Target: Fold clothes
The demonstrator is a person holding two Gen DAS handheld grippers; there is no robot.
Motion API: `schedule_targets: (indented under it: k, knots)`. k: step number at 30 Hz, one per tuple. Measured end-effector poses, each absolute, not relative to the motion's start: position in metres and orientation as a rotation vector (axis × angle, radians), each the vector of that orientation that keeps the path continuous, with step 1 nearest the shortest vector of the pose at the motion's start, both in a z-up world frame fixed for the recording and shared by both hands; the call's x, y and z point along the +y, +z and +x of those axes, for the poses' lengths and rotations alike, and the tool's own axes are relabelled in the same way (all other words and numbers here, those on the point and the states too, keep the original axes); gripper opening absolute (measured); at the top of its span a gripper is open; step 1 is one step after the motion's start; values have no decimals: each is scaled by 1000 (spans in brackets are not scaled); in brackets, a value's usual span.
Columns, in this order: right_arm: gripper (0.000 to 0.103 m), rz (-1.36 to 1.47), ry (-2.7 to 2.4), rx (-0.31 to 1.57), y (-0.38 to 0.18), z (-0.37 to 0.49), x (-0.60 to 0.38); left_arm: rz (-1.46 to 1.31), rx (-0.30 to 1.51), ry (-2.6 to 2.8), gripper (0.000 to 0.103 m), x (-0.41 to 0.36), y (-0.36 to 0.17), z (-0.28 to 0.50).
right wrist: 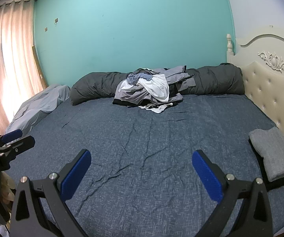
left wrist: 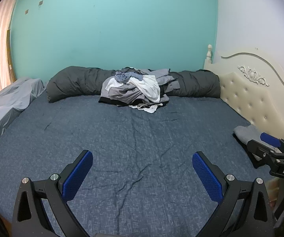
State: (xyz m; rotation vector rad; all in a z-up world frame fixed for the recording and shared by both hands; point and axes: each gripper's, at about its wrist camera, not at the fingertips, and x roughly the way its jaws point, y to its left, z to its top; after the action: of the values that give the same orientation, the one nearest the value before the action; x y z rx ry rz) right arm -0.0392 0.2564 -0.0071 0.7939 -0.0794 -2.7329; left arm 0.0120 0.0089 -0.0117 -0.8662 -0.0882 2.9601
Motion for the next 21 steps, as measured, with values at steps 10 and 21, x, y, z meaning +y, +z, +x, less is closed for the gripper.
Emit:
schedule_targets:
  k: [10, 21]
  knots:
    - [103, 798, -2733, -75, -6, -40, 257, -877, -93, 2949, 103, 7, -8, 9]
    - [103, 795, -2734, -78, -7, -40, 258, -870, -99, 2947, 103, 7, -8, 11]
